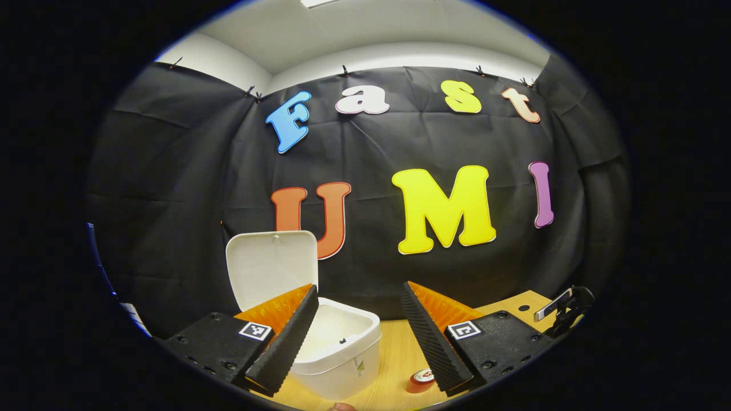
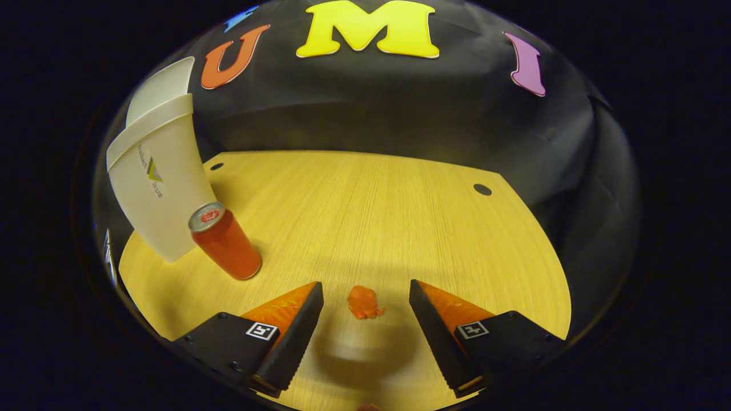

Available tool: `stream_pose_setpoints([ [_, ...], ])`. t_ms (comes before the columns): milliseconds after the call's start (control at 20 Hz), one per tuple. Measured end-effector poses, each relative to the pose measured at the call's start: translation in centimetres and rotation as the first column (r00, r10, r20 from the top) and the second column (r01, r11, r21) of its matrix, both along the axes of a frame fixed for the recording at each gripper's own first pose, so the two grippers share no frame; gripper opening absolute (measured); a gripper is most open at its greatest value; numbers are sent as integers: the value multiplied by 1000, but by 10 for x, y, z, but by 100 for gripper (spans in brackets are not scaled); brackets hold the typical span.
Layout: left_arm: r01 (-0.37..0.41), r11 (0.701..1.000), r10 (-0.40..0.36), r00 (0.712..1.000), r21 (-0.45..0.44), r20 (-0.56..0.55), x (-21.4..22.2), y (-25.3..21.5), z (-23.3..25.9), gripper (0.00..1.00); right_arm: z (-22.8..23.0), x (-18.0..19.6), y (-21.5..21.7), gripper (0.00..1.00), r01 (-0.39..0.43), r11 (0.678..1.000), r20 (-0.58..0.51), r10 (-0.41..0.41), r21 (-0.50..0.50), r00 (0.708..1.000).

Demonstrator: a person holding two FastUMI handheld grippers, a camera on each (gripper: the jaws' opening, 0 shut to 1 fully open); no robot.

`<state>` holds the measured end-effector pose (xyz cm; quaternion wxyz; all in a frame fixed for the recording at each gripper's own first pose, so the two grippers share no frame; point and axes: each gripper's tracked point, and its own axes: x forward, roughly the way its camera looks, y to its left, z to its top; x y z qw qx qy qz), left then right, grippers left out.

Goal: Press the lid of the desktop garbage bin to open it, pick up the crumpled paper on the desktop and throw it into the bin, then pick up the pop can on the desktop and drop it into the bin, and finally close the garbage bin lid.

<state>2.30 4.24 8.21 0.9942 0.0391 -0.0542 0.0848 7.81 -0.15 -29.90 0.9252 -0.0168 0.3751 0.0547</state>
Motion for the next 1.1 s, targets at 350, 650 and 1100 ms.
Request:
stream_pose_setpoints([
  [350, 24, 1000, -24, 1000, -18, -11, -2, 2, -2, 96, -37, 4, 2, 96, -3, 1000, -110, 0, -30, 994],
  [650, 33, 999, -34, 999, -43, -25, -5, 3, -8, 96, -51, 7, 7, 88, -6, 1000, -159, 7, 5, 987],
  [1100, 25, 998, -28, 999, -59, -43, -14, 9, -13, 96, -50, 8, 4, 30, 48, 999, -179, -44, 23, 983],
])
